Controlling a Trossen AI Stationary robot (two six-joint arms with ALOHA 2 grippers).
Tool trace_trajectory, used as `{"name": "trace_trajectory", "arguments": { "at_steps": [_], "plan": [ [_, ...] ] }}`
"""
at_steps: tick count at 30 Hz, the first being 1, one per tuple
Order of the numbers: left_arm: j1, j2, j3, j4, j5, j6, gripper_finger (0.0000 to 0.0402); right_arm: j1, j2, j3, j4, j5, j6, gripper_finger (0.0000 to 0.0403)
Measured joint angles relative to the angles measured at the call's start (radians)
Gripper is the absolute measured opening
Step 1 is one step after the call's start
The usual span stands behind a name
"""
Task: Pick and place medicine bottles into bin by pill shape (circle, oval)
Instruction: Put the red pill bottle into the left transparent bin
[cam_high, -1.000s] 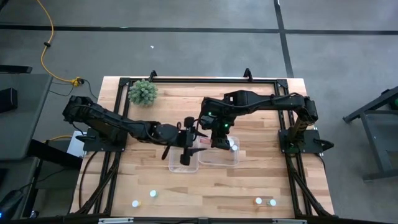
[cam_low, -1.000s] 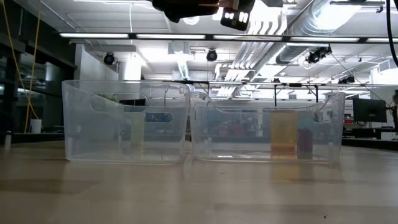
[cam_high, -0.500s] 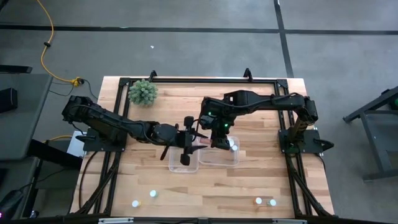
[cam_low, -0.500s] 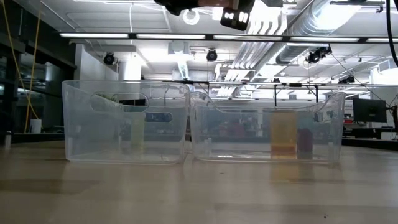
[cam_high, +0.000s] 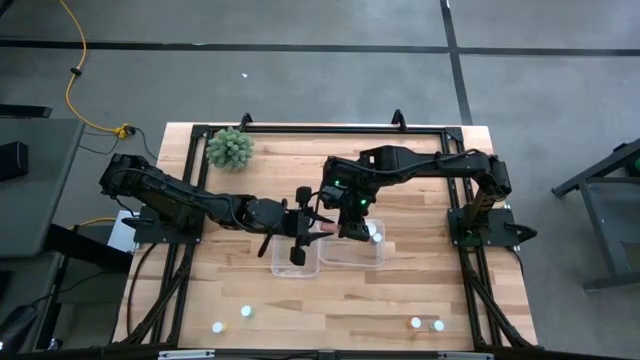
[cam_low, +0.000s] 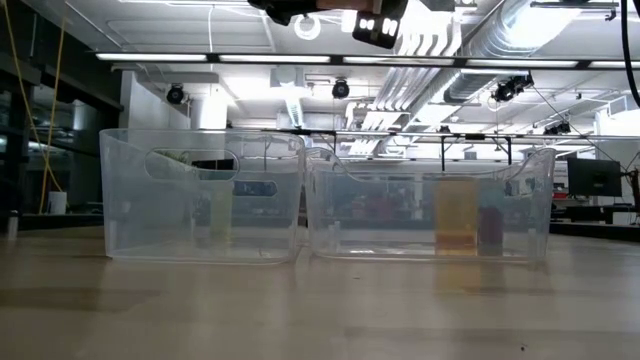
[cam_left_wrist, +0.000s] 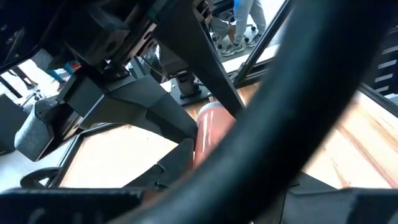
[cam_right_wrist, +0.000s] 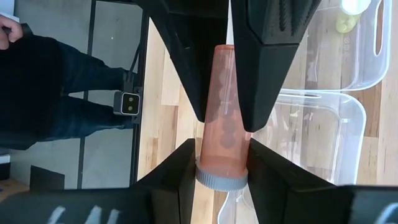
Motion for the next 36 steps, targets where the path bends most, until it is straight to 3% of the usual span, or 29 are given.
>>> {"name": "trace_trajectory", "arguments": {
  "at_steps": [18,30,36],
  "plan": [
    [0.0,0.0,0.0,-0.002,0.001,0.0,0.011,0.0,0.0,0.0,0.002,0.0,-0.003,0.0107],
    [-0.001,0.0,0.0,-0.006,0.005,0.0,0.0093,-0.003,0.0,0.002,0.011,0.032,-0.009,0.0209],
    [-0.001,0.0,0.0,-0.003,0.004,0.0,0.0085,-0.003,0.0,0.002,0.023,0.032,-0.009,0.0224]
  ]
}}
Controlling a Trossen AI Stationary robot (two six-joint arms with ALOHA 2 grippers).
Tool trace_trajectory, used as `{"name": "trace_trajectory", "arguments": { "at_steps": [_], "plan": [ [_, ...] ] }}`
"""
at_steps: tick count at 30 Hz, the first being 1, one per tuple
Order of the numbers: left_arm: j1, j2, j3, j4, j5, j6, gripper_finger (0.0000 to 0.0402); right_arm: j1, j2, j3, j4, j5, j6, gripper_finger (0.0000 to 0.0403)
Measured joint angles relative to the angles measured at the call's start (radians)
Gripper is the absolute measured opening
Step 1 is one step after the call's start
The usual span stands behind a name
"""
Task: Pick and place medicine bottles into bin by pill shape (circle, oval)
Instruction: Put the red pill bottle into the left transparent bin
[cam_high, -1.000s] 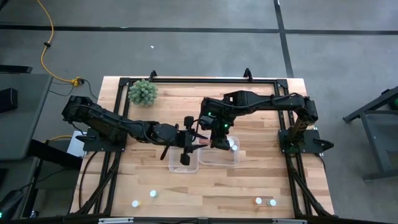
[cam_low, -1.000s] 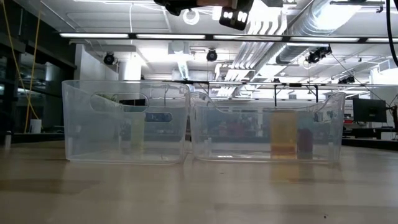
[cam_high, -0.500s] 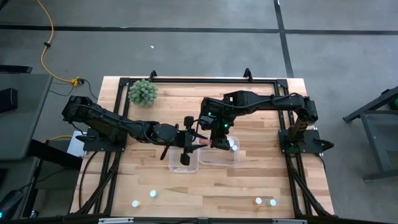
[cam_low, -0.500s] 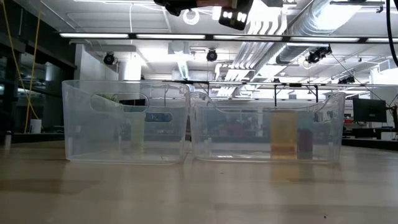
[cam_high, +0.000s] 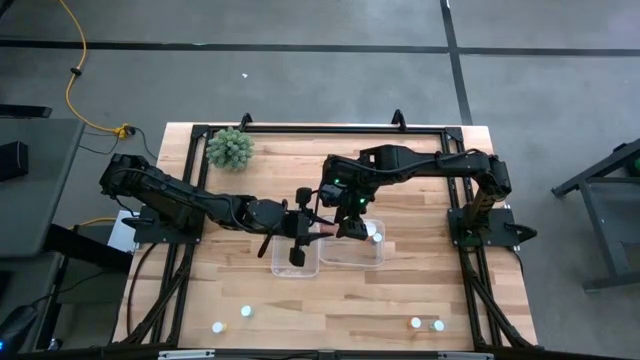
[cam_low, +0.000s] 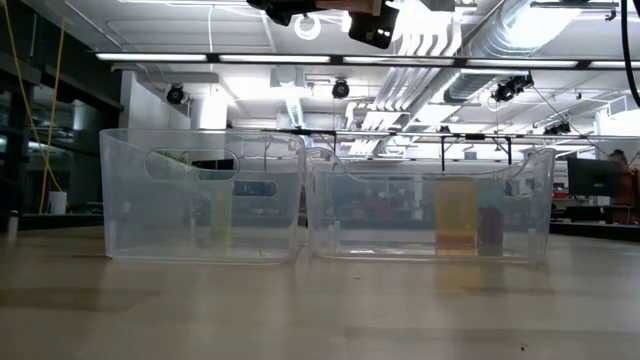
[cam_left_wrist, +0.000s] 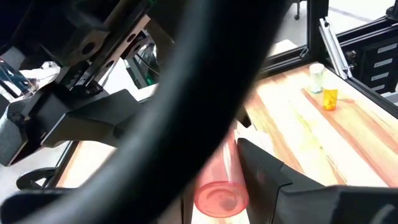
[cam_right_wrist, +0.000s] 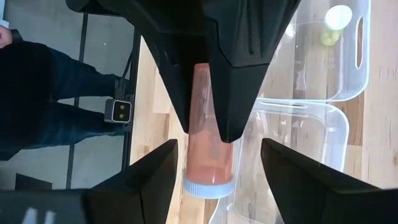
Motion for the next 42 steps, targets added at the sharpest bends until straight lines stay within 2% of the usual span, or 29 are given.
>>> {"name": "trace_trajectory", "arguments": {
  "at_steps": [10,20,23,27,32,35,39,42],
  "plan": [
    [0.0,-0.011,-0.001,-0.043,-0.004,-0.008,0.0084,-0.042,-0.046,0.0,-0.002,0.014,-0.026,0.0225],
    [0.003,-0.196,-0.001,-0.249,-0.077,-0.038,0.0083,-0.071,-0.227,-0.014,0.015,0.23,-0.029,0.0225],
    [0.004,-0.266,-0.001,-0.273,-0.103,-0.069,0.0083,-0.057,-0.286,-0.103,0.081,0.235,0.005,0.0225],
    [0.01,-0.356,-0.013,-0.252,-0.11,-0.152,0.0083,-0.031,-0.385,-0.323,0.253,0.237,0.09,0.0225],
    [0.015,-0.434,-0.141,-0.058,-0.103,-0.292,0.0083,0.014,-0.496,-0.612,0.683,0.237,0.25,0.0225],
    [0.015,-0.452,-0.244,0.18,-0.105,-0.385,0.0083,0.042,-0.515,-0.729,0.955,0.27,0.321,0.0225],
    [0.015,-0.422,-0.364,0.585,-0.117,-0.488,0.0083,0.072,-0.479,-0.813,1.322,0.368,0.348,0.0225],
    [0.015,-0.357,-0.411,0.798,-0.161,-0.547,0.0083,0.079,-0.424,-0.828,1.549,0.439,0.34,0.0225]
  ]
}}
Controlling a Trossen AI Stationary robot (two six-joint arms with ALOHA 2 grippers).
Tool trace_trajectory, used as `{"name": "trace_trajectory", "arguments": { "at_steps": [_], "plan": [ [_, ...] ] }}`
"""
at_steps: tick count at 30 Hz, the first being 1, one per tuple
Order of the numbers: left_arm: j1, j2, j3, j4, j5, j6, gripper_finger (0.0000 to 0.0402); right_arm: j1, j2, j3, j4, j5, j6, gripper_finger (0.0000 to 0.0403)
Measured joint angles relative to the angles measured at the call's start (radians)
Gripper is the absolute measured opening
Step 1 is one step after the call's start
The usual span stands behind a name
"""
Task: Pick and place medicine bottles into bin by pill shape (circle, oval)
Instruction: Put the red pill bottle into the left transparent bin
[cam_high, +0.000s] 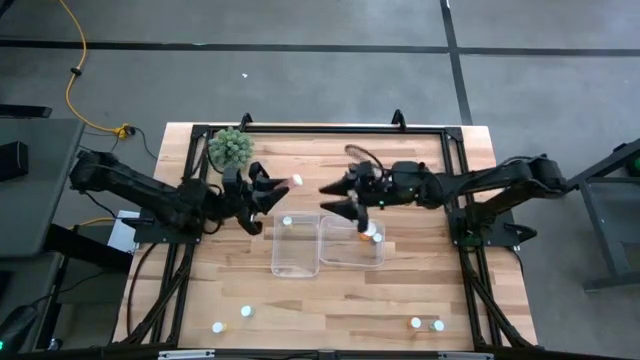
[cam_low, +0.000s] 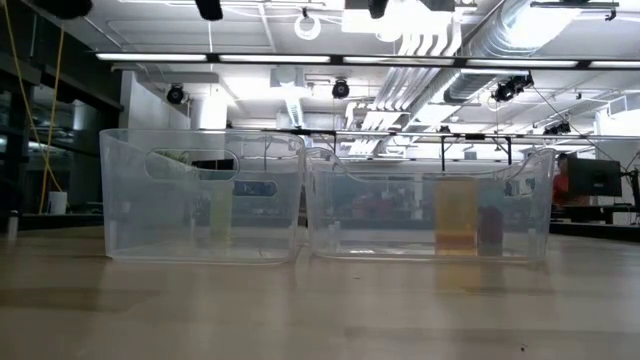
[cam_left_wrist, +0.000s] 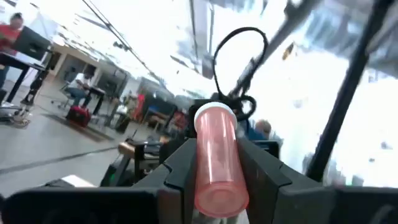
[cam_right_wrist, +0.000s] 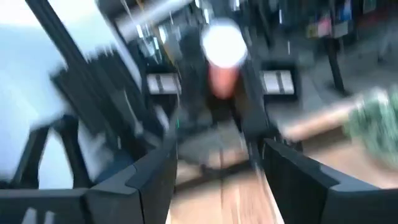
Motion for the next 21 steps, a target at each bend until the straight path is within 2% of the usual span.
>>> {"name": "trace_trajectory", "arguments": {
  "at_steps": [5,10,16,21],
  "plan": [
    [0.0,0.129,-0.005,0.267,-0.038,-0.058,0.0083,-0.003,0.1,0.048,0.235,0.05,-0.018,0.0225],
    [0.0,0.246,0.031,0.444,-0.085,-0.064,0.0083,-0.02,0.163,0.127,0.248,0.056,-0.026,0.0225],
    [0.0,0.296,0.09,0.495,-0.098,-0.064,0.0083,-0.033,0.177,0.175,0.237,0.123,-0.026,0.0225],
    [0.0,0.317,0.156,0.483,-0.104,-0.013,0.0083,-0.04,0.177,0.207,0.223,0.131,-0.026,0.0225]
  ]
}}
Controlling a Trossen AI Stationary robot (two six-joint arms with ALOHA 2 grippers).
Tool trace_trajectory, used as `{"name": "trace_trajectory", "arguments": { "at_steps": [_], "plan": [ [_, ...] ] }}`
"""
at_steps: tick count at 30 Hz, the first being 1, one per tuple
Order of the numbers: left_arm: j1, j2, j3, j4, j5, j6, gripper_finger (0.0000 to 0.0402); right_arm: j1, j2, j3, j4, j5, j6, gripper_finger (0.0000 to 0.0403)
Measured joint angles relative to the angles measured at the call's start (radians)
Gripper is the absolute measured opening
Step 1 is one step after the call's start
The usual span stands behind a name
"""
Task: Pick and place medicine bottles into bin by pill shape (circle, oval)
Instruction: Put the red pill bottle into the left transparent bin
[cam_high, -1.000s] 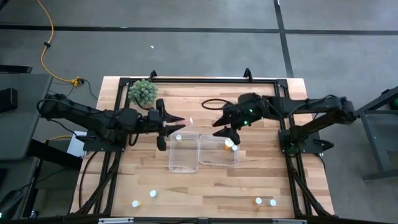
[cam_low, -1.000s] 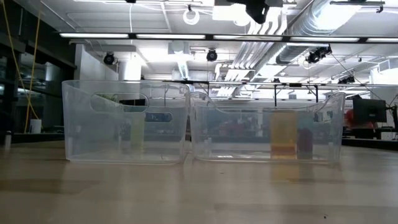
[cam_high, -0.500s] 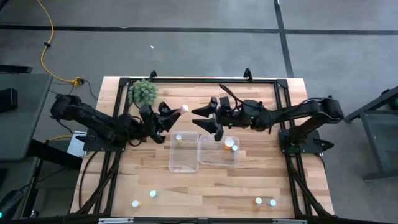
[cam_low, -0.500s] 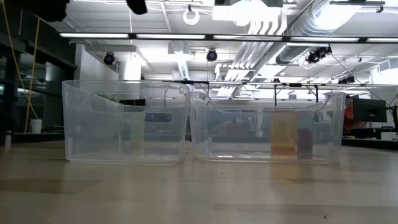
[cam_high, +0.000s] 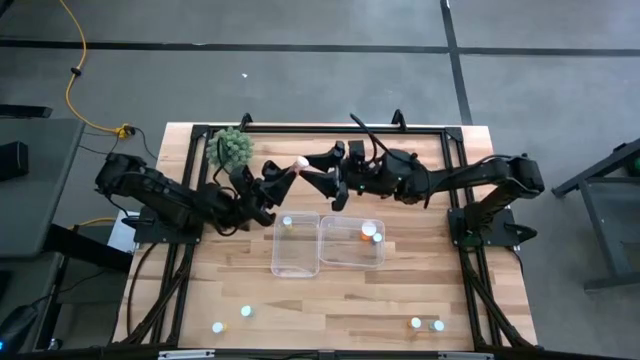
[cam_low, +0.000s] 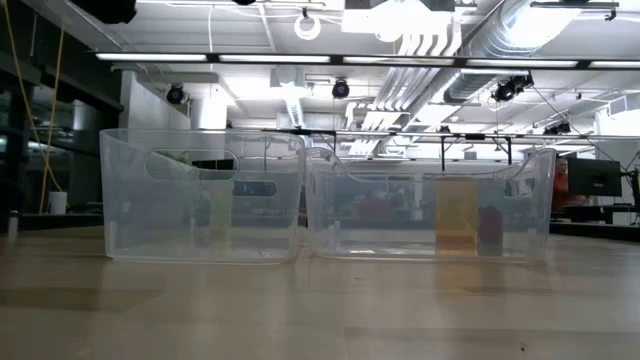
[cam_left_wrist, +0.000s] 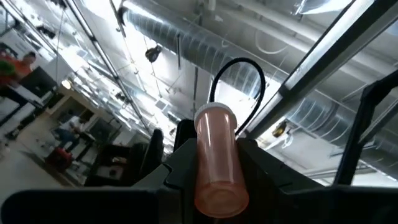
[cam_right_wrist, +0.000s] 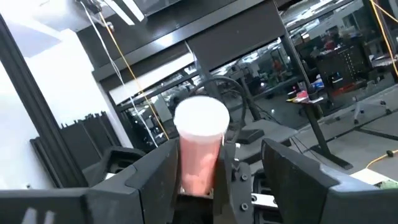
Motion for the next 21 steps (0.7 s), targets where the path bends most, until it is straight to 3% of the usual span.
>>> {"name": "trace_trajectory", "arguments": {
  "at_steps": [21],
  "plan": [
    [0.0,0.043,0.068,0.001,-0.031,0.029,0.0083,-0.01,0.0,0.134,-0.104,-0.005,0.017,0.0224]
  ]
}}
